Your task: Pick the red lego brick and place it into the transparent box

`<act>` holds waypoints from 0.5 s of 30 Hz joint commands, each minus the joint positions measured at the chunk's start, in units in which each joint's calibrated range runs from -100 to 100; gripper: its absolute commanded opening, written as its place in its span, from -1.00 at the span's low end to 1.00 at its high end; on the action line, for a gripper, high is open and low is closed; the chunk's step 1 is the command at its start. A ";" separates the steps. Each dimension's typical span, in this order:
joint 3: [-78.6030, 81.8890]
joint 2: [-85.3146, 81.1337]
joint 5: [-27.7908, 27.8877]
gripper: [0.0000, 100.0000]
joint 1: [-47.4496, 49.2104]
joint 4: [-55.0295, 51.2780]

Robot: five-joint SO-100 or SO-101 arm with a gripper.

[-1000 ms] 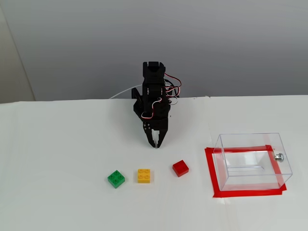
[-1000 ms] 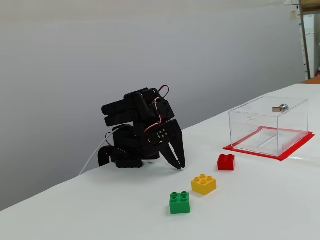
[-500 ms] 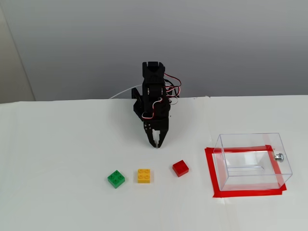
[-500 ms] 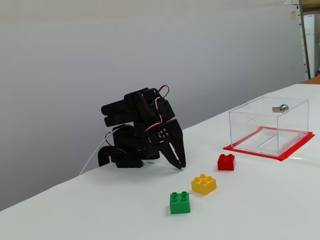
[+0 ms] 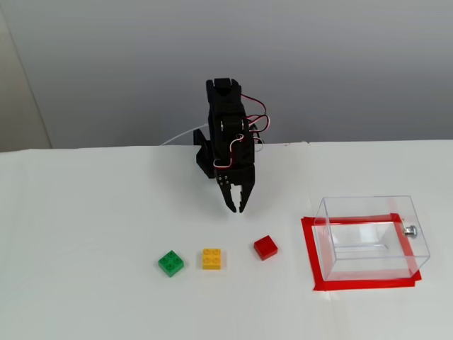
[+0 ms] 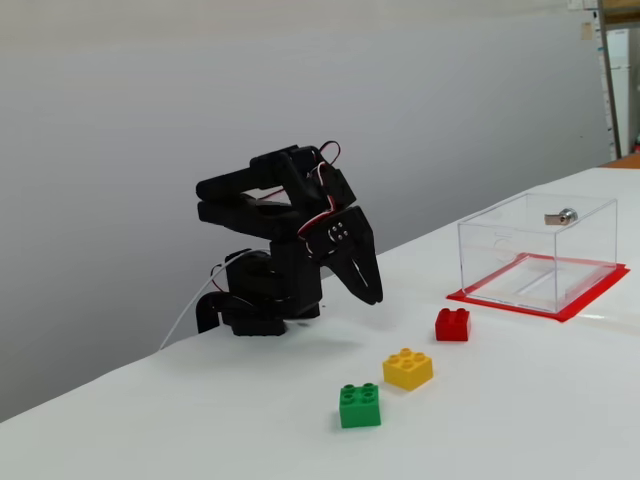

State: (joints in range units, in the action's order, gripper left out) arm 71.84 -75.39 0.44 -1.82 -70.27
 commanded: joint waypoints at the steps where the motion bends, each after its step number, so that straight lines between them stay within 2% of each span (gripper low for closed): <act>1: -12.17 10.35 0.29 -0.94 2.44 0.47; 8: -25.55 20.87 1.13 -0.94 9.62 0.64; 12: -27.36 24.44 4.21 -0.94 13.76 0.73; 15: -27.63 28.42 4.47 -0.94 15.01 0.81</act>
State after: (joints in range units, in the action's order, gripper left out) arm 47.22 -49.77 4.40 12.50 -70.18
